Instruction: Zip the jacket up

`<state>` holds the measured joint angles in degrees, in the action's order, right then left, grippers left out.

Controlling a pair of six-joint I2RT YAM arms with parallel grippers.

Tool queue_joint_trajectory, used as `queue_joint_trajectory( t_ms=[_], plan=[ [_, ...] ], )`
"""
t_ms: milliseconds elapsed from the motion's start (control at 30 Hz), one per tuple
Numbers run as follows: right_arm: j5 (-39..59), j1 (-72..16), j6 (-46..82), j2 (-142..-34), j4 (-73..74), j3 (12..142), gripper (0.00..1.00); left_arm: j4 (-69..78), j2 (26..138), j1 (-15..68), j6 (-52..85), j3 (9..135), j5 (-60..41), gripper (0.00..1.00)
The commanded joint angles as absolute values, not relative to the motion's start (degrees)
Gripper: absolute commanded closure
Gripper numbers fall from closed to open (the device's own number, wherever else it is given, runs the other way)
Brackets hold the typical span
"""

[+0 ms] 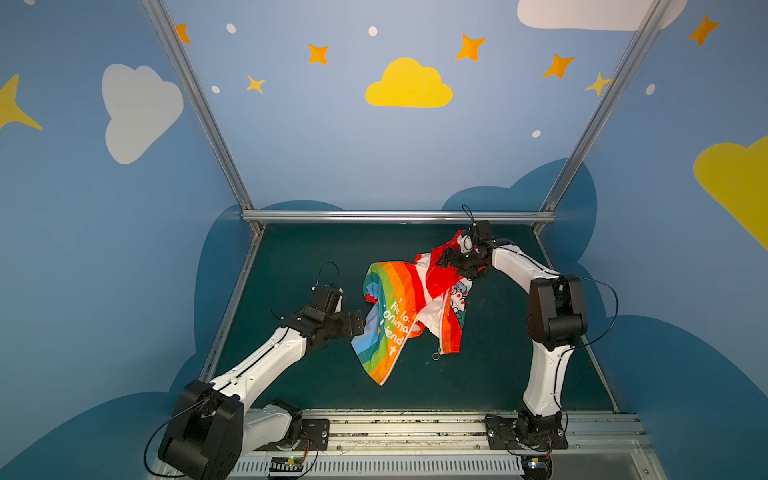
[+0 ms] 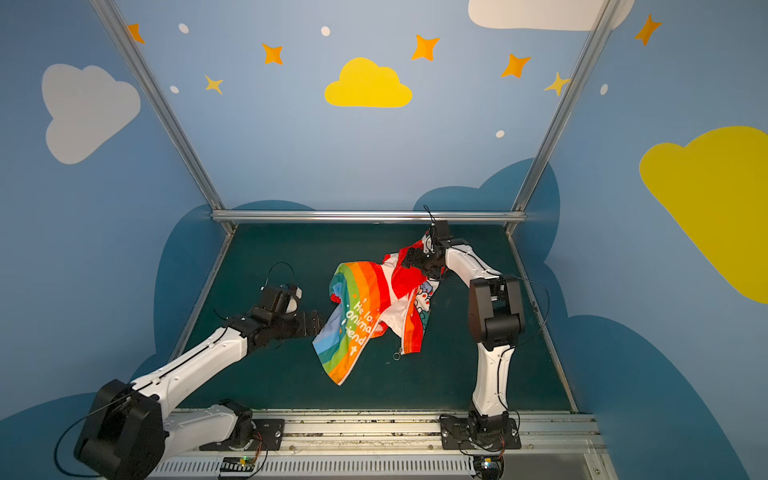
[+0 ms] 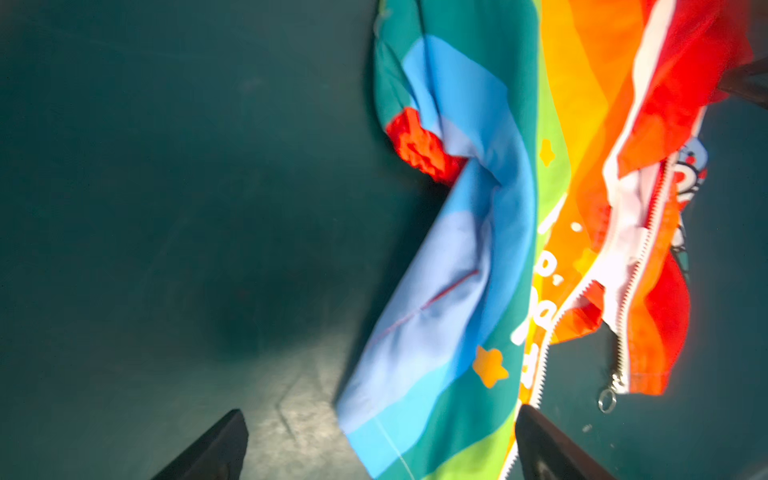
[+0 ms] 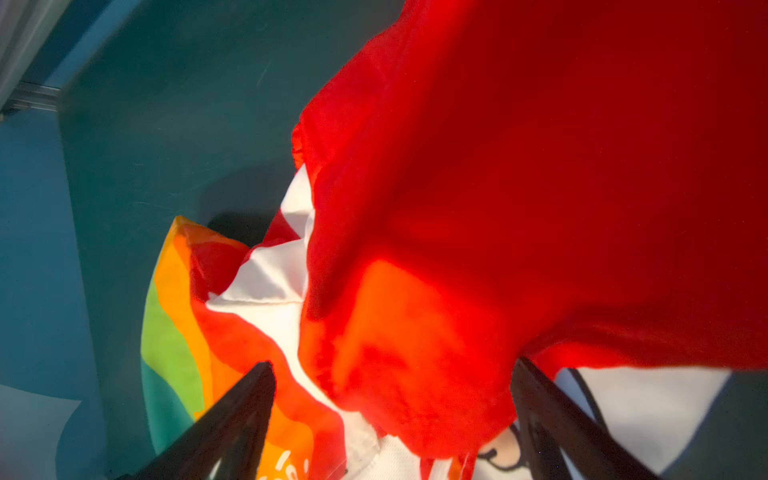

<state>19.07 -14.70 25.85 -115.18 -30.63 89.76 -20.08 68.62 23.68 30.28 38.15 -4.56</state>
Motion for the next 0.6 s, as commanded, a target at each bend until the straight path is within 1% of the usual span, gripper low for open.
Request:
queue_joint_trajectory(
  t_ms=[0,100,233,333,433,500,567],
  plan=[
    [18.9,-16.8,29.1,-107.9,-36.3,84.2,0.11,-19.4,69.4,26.9,32.5,38.0,-7.0,0.0],
    [20.1,-19.3,33.4,-100.4,-35.1,75.9,0.11,-18.5,70.8,31.4,32.5,38.8,-7.9,0.0],
    [21.5,-23.5,42.0,-90.6,-30.4,63.5,0.12,-20.2,73.8,37.3,31.9,41.8,-5.3,0.0],
    [21.8,-26.5,48.9,-84.7,-26.4,56.0,0.12,-21.7,77.6,39.7,32.1,44.0,-3.6,0.04],
    [23.1,-29.1,56.4,-80.2,-21.2,49.1,0.12,-22.1,82.2,41.0,32.6,46.0,-3.6,0.13],
    [22.6,-31.3,60.3,-77.6,-17.7,45.5,0.12,-21.4,84.8,41.8,32.8,47.2,-3.8,0.21],
    [22.0,-33.3,64.1,-75.3,-14.5,42.1,0.12,-20.7,87.4,42.5,33.2,48.2,-4.4,0.31]
  ],
)
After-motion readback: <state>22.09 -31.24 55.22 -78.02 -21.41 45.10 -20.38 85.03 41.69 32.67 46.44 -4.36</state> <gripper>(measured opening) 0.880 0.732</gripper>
